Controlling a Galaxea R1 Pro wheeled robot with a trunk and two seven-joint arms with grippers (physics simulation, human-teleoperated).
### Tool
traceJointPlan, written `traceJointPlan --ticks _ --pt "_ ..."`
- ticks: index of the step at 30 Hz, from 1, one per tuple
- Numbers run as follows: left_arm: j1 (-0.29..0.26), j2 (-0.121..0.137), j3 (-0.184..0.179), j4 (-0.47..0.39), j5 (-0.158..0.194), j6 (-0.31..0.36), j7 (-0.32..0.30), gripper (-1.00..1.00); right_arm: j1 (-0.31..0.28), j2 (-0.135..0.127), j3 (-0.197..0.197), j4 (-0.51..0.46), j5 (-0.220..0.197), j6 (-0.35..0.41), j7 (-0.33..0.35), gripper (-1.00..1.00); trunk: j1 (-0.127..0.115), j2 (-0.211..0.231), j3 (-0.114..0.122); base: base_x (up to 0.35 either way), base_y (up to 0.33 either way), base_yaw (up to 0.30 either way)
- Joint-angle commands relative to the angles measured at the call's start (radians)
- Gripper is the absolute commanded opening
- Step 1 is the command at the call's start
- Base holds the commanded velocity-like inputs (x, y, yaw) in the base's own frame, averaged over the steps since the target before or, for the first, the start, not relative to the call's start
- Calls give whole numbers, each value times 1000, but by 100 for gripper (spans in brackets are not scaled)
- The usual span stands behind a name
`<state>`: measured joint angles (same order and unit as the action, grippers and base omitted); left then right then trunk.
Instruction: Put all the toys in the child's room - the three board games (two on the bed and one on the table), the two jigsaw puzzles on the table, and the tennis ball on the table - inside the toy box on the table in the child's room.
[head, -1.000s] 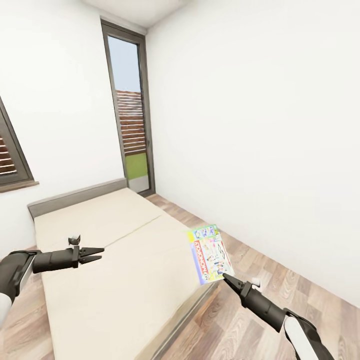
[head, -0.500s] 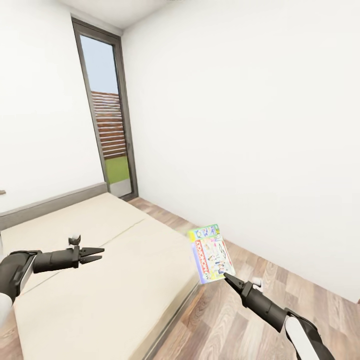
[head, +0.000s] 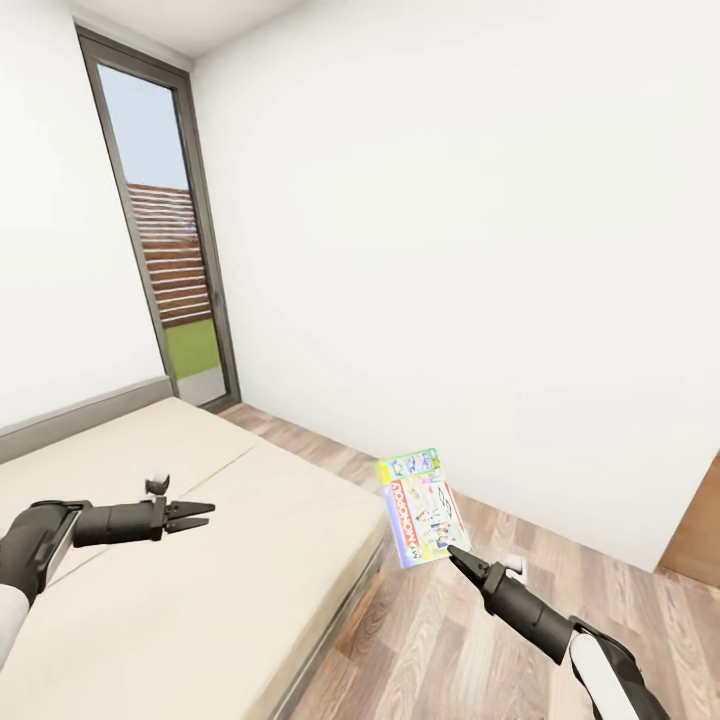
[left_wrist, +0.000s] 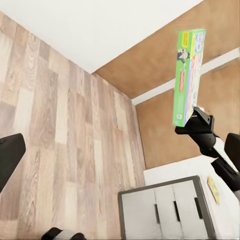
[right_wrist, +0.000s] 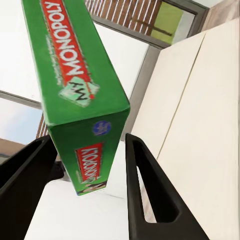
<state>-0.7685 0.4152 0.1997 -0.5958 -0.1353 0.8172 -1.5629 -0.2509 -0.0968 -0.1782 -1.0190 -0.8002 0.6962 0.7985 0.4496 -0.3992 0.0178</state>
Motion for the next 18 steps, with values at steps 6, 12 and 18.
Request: traceJointPlan --ticks 6,12,18 --pt "0 0 -4 -1 -10 11 -8 100 -1 0 -17 2 -13 8 1 -100 0 -1 4 0 0 -254" --pt "0 0 -5 -1 -10 11 -8 100 -1 0 -24 2 -14 8 2 -100 0 -1 9 0 0 -254" --pt "0 0 -6 -1 -10 11 -8 100 -1 0 -24 4 -14 8 2 -100 0 -1 13 0 0 -248"
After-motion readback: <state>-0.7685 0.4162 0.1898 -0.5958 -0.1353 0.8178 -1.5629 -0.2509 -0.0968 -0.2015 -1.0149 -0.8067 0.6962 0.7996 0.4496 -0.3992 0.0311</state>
